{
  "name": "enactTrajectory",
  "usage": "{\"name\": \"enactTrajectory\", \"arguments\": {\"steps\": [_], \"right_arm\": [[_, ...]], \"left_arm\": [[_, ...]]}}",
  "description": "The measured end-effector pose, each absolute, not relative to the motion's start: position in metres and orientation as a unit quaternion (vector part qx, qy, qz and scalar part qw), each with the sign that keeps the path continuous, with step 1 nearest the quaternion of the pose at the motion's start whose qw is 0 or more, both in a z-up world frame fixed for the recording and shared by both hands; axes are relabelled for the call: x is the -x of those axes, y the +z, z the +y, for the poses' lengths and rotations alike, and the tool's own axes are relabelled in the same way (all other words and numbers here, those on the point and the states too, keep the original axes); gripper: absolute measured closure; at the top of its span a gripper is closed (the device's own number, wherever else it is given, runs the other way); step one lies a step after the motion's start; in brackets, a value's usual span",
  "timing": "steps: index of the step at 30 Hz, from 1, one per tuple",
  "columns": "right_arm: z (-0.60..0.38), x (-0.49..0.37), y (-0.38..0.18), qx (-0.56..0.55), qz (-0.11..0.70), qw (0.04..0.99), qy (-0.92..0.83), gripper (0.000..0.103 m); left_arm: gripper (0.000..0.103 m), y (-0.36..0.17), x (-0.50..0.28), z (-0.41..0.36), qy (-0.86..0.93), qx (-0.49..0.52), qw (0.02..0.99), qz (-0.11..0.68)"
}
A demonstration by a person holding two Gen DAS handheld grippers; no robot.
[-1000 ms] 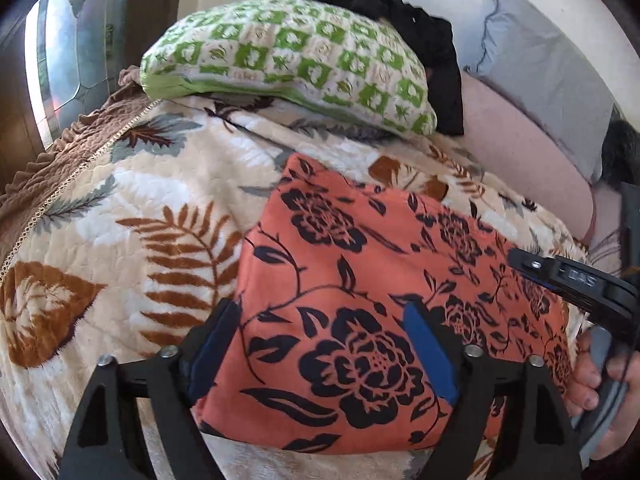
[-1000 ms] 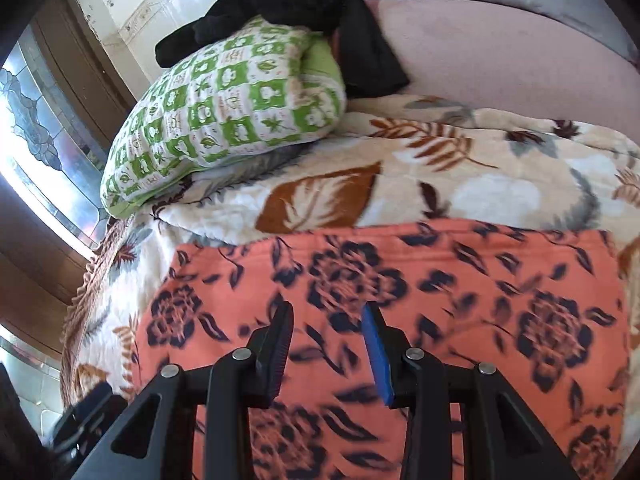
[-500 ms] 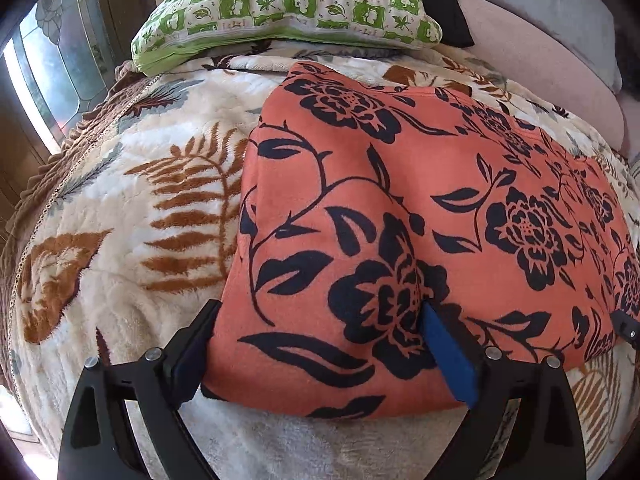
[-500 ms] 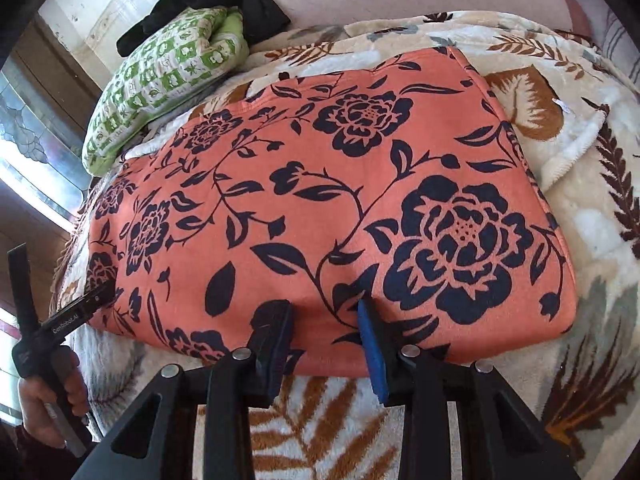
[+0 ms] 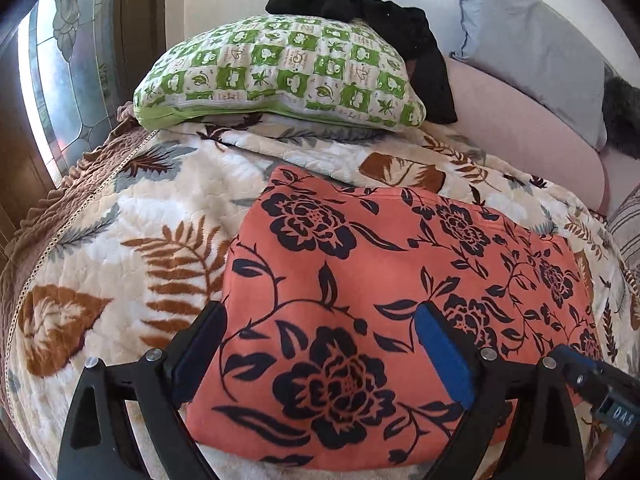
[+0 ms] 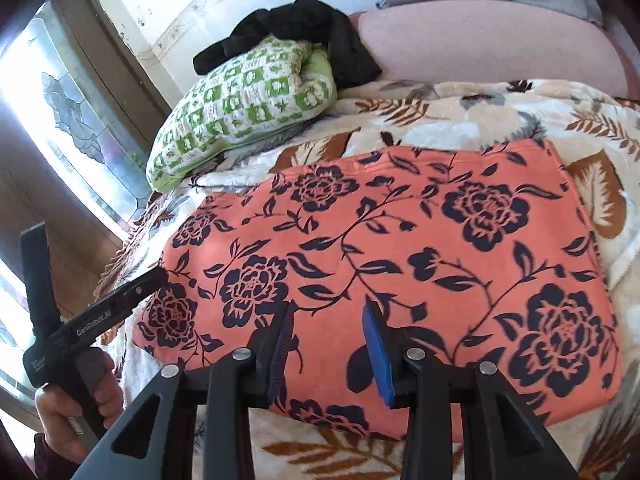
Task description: Fold small clothes
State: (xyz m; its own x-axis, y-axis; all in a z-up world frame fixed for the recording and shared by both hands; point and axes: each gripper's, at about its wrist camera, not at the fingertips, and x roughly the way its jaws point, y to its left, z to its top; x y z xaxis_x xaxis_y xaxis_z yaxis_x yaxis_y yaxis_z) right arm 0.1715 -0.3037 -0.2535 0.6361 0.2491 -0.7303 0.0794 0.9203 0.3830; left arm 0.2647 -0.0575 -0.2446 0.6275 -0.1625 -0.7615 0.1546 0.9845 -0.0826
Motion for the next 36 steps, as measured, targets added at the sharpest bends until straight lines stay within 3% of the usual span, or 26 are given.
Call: {"name": "enactTrajectory", "arguments": {"steps": [4,5,8,22,26,36], "right_arm": [[-0.282,-0.186,-0.284,-0.180,0.481,0.856,0.061,0.063],[-0.277,-0.184,-0.286,-0.159,0.482,0.859,0.057,0.063],[-0.270,-0.182,-0.286,-0.133,0.490,0.859,0.060,0.063],[-0.272,-0.161,-0.291,-0.108,0.513,0.847,0.084,0.062],[-0.284,-0.158,-0.284,-0.146,0.513,0.841,0.089,0.063],[-0.320,-0.136,-0.246,-0.237,0.441,0.861,0.081,0.063]], "left_arm": [[0.007,-0.285,-0.295,-0.059,-0.040,-0.030,0.863,0.503],[0.000,-0.295,-0.298,-0.053,-0.040,-0.009,0.855,0.516],[0.000,-0.299,-0.301,-0.036,-0.046,0.039,0.848,0.527],[0.000,-0.293,-0.250,-0.010,-0.018,0.032,0.862,0.506],[0.000,-0.293,-0.217,0.008,-0.009,0.048,0.858,0.512],[0.001,-0.282,-0.185,0.053,-0.070,0.220,0.846,0.481]]}}
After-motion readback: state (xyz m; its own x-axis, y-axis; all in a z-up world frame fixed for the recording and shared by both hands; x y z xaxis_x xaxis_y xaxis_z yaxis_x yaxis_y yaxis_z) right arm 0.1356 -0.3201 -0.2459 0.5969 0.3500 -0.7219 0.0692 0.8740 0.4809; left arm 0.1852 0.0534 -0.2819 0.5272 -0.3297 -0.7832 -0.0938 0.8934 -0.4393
